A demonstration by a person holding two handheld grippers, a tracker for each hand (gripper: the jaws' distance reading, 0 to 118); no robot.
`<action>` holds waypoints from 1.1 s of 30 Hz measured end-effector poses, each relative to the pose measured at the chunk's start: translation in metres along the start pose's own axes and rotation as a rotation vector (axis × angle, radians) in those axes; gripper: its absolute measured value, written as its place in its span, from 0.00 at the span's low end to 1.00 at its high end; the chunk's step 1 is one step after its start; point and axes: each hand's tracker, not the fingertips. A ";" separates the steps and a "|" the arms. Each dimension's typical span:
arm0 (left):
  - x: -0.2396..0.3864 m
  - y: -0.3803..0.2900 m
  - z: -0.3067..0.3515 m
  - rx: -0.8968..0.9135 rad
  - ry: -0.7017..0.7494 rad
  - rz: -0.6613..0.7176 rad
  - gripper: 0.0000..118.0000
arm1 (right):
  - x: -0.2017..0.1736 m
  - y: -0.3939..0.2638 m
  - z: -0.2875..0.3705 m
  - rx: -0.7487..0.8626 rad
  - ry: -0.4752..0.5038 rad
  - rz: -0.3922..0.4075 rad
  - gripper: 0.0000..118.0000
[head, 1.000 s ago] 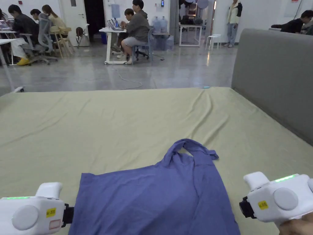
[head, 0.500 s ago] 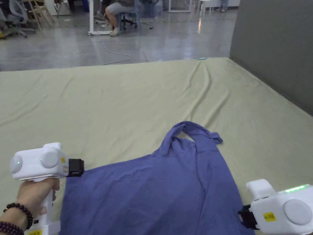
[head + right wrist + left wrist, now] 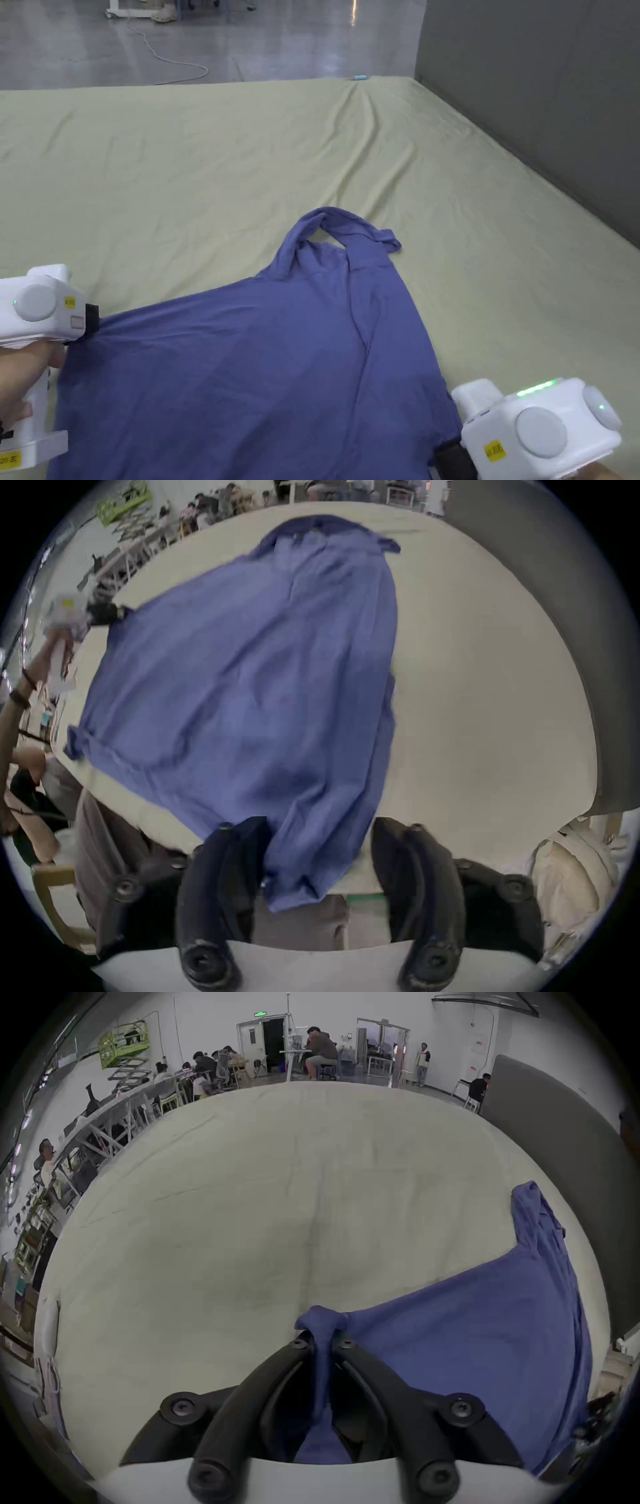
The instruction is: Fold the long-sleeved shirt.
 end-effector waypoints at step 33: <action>-0.007 0.313 0.370 0.792 -0.027 0.196 0.01 | 0.095 0.365 0.403 0.901 -0.304 -0.053 0.01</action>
